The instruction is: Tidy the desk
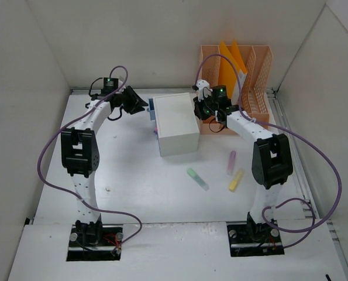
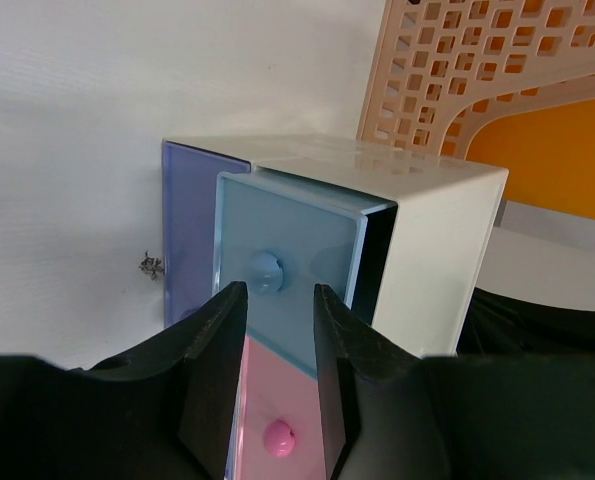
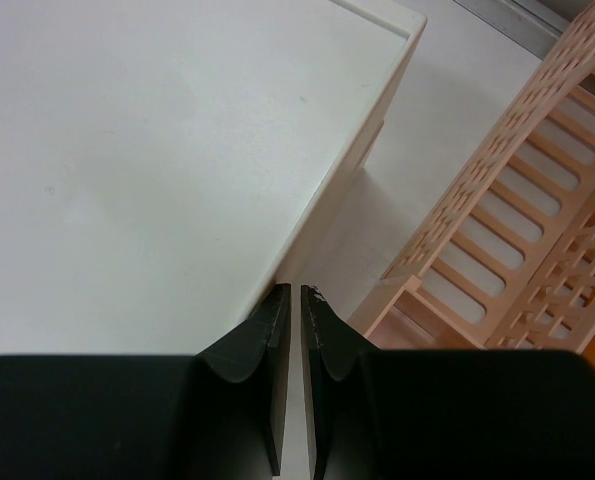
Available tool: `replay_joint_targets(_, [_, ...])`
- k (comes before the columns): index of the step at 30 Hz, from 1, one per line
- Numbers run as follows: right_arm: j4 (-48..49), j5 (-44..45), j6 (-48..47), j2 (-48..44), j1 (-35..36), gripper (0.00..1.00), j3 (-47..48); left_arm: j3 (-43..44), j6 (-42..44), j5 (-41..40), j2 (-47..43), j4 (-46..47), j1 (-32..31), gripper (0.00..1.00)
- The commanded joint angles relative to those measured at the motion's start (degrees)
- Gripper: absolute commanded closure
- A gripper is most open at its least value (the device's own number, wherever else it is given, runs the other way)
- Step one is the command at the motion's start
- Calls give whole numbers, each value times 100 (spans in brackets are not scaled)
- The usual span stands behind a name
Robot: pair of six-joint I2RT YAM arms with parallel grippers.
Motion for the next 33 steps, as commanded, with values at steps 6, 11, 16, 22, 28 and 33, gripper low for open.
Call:
replay_joint_targets(6, [244, -228, -72, -64, 46, 93, 256, 561, -198, 350, 115, 353, -227, 71])
replay_joint_targets(11, [235, -245, -116, -82, 38, 92, 221, 808, -277, 376, 300, 353, -332, 70])
replay_joint_targets(16, [191, -184, -169, -117, 38, 90, 212, 335, -330, 140, -15, 493, -332, 69])
replay_joint_targets(22, [173, -122, -204, -126, -24, 83, 186, -475, -576, -89, -762, 915, 212, 61])
replay_joint_targets(28, [15, -104, -370, -214, -164, 76, 194, -1204, -628, -239, -1430, 1179, 537, 59])
replay_joint_targets(33, [-64, 272, -660, -494, -305, 66, 203, -1994, -830, -20, -1545, 1688, 538, 61])
